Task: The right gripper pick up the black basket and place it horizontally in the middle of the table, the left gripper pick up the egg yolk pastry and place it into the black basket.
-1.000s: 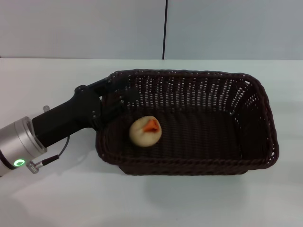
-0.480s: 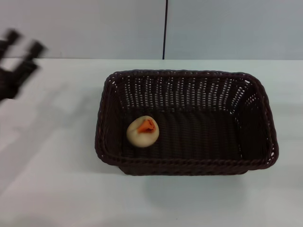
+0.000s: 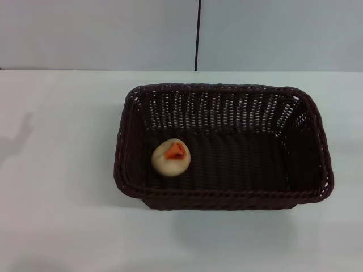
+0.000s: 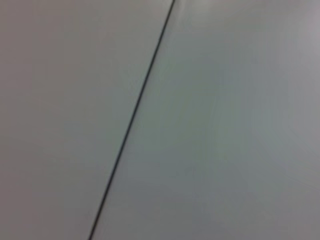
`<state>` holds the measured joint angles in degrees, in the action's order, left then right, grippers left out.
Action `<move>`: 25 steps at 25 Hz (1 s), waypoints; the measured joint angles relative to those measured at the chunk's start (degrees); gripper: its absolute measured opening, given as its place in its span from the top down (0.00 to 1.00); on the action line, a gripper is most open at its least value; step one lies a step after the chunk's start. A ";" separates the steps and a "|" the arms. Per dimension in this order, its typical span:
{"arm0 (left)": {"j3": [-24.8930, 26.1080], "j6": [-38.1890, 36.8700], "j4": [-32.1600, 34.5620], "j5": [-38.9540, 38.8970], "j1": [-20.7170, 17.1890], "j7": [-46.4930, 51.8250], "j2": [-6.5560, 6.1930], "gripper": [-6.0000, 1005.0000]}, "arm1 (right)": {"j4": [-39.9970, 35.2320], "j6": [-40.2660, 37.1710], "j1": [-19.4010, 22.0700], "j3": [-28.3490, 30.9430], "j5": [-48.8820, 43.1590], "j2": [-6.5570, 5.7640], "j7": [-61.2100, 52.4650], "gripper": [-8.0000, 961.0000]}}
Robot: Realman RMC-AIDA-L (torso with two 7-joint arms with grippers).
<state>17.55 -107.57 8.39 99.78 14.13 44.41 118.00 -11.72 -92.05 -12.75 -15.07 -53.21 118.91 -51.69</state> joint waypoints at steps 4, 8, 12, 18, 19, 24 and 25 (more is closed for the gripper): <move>1.13 0.00 0.05 -0.04 -0.06 -0.02 -0.03 0.18 | 0.41 -0.96 0.61 1.71 0.07 0.00 0.01 0.34; 1.29 -0.01 0.11 -0.06 0.14 -0.02 -0.05 0.19 | 0.48 -1.44 1.11 2.78 0.11 0.00 0.01 0.34; 1.40 -0.01 0.15 -0.09 0.30 -0.03 -0.05 0.21 | 0.48 -1.55 1.22 3.07 0.13 0.00 0.01 0.34; 1.48 -0.16 0.14 -0.12 0.32 -0.02 -0.05 0.24 | 0.41 -1.62 1.28 3.16 0.13 0.00 0.01 0.34; 1.49 -0.18 0.14 -0.12 0.30 0.03 -0.05 0.24 | 0.41 -1.63 1.28 3.17 0.13 0.00 0.01 0.34; 1.52 -0.27 0.14 -0.39 0.02 0.36 -0.05 0.26 | 0.38 -1.65 1.26 3.20 0.13 0.00 0.01 0.34; 1.53 -0.30 0.14 -0.48 -0.04 0.39 -0.05 0.26 | 0.39 -1.65 1.25 3.20 0.13 0.00 0.01 0.34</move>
<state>19.07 -107.87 8.53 99.30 14.08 44.80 117.95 -11.33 -93.70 -11.50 -11.87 -53.08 118.91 -51.68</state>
